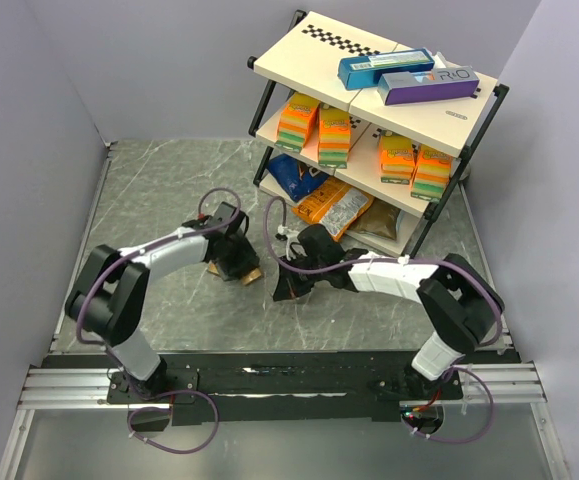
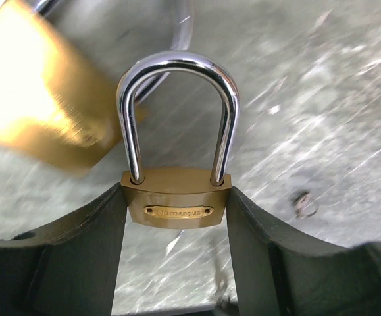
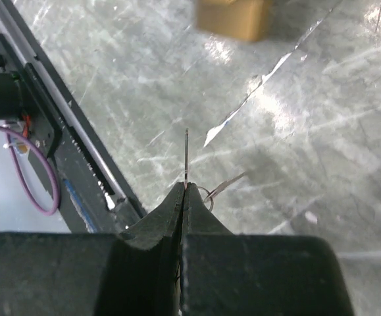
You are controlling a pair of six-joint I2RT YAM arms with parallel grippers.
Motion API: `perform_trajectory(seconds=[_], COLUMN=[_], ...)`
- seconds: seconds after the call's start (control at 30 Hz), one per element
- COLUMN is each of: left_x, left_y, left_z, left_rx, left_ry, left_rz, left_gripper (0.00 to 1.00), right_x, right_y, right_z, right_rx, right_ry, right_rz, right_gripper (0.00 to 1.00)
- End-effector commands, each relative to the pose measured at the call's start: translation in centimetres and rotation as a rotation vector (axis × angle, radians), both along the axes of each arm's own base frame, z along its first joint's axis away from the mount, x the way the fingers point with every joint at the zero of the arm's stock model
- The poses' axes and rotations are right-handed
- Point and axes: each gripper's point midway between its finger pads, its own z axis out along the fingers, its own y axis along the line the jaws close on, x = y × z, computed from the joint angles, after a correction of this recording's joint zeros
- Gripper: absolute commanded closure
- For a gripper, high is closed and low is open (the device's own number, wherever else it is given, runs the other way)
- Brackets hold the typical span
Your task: Unlock with the key
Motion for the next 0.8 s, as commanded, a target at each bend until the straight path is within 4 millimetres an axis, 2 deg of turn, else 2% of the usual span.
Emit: perform_trajectory(seconds=[0.0,0.13,0.17,0.2,0.37,0.47,0.57,0.77], left_x=[2.2,2.1,2.2,2.3,2.8,3.1,3.4,3.0], left_y=[-1.8,-2.0,-2.0,-2.0,-2.4,-3.1,-3.5,-4.1], left_z=[1.8,1.5,1.7,1.8,3.4,4.6,5.2,4.1], left_rx=[-0.019,-0.019,-0.019,-0.019,-0.028,-0.061,-0.058,-0.016], left_ry=[-0.053,-0.059,-0.066,-0.071,-0.127,-0.158,-0.166,-0.127], left_rz=[-0.099,-0.114,-0.116,-0.118,-0.145,-0.149,-0.156,-0.189], left_gripper=[0.99,0.88,0.80,0.77,0.54,0.44,0.38,0.33], right_x=[0.5,0.8,1.2,1.2,1.5,1.5,1.4,1.1], right_y=[-0.4,-1.6,-2.2,-2.5,-4.5,-5.6,-6.5,-7.3], right_z=[3.7,5.0,5.2,6.0,8.5,10.2,11.0,11.6], right_rx=[0.059,0.065,0.066,0.082,0.124,0.141,0.131,0.122], right_ry=[-0.097,-0.116,-0.113,-0.123,-0.145,-0.178,-0.198,-0.221], right_rz=[-0.001,-0.040,-0.059,-0.067,-0.110,-0.136,-0.155,-0.170], right_gripper=[1.00,1.00,1.00,1.00,1.00,1.00,1.00,1.00])
